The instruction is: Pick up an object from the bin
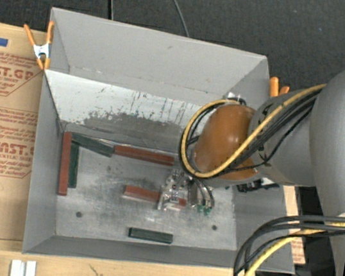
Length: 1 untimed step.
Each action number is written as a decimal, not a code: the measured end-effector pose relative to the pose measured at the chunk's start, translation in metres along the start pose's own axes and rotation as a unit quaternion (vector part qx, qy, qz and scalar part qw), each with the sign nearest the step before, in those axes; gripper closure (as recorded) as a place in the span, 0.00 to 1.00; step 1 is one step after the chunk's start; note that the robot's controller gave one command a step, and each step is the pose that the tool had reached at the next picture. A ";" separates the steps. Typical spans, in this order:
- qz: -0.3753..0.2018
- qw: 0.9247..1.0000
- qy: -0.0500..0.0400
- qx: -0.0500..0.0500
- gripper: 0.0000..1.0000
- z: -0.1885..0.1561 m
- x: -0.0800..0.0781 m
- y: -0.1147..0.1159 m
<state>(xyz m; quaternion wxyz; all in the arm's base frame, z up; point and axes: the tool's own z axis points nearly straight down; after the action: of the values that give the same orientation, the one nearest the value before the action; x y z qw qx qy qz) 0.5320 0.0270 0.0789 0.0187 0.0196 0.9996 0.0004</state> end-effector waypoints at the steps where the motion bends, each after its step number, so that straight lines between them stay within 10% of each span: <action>1: 0.000 1.000 0.000 0.000 1.00 0.000 0.000 0.000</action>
Offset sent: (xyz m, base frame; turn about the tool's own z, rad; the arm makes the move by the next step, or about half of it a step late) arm -0.0031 0.0156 0.1536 -0.0847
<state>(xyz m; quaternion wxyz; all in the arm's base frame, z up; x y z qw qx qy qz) 0.5319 0.0270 0.0789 0.0187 0.0197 0.9996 0.0004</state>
